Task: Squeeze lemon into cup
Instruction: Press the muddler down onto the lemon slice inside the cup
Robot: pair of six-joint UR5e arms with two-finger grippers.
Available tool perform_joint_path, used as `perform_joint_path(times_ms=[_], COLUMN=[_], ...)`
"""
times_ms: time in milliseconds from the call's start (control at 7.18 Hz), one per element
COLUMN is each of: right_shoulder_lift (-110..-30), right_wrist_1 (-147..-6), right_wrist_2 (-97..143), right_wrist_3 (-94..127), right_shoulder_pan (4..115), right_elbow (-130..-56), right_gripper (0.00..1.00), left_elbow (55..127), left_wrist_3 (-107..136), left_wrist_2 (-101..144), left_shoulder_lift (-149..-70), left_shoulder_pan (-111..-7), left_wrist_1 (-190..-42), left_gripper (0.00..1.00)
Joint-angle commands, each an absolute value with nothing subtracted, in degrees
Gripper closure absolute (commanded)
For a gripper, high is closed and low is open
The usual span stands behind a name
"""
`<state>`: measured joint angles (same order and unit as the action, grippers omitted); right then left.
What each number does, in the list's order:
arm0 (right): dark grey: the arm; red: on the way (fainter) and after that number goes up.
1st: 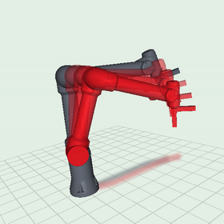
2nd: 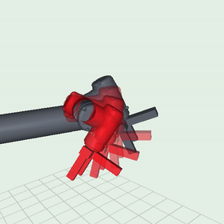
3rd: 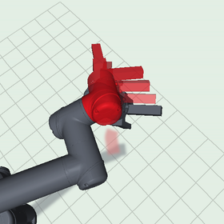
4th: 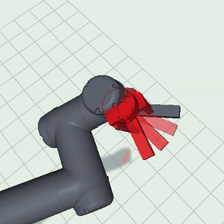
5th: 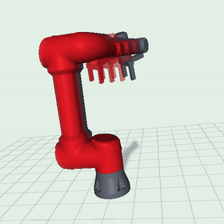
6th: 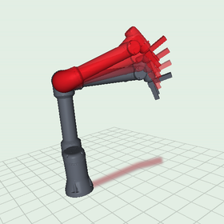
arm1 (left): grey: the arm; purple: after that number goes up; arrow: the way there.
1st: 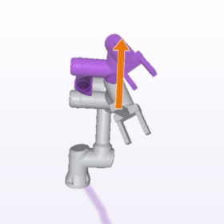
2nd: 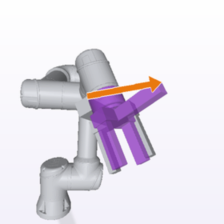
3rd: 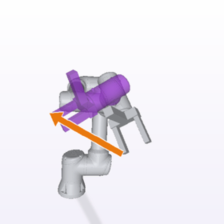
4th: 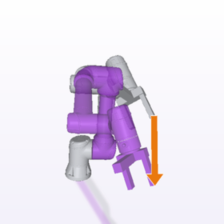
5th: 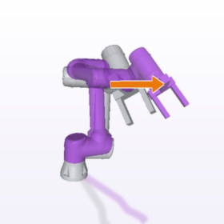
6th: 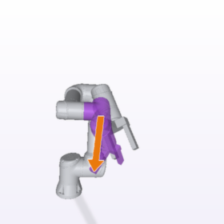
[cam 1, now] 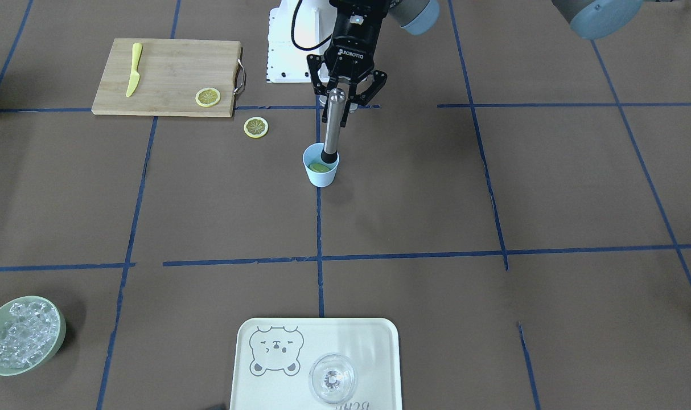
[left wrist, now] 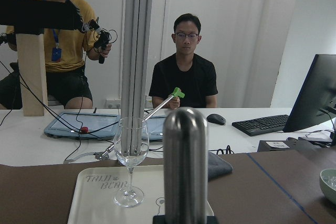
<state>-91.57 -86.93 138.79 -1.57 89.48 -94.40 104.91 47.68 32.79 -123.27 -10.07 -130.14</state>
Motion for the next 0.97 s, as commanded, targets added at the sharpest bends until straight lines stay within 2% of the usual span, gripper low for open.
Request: perform_joint_path(times_ms=[0,139,835], right_shoulder_lift=[-91.4,-91.4,-91.2], right_wrist_1=[-87.0,-87.0,-87.0], right_wrist_2=[138.8,138.8,138.8], right_wrist_3=[-1.6,-1.6,-1.6], right_shoulder_pan=[89.5,89.5,89.6], right_elbow=[-94.4,-94.5,-94.5], right_gripper=[0.00,0.00,0.00], left_elbow=[100.1,97.9,98.3], left_wrist_3=[47.2,46.8,46.1], left_wrist_2=[32.7,32.6,25.3], left_shoulder_lift=[-124.5,-124.3,-123.9], left_shoulder_pan=[-9.6,-8.8,-5.3], left_wrist_1=[-134.8,-138.6,-139.0], left_gripper=[1.00,1.00,1.00])
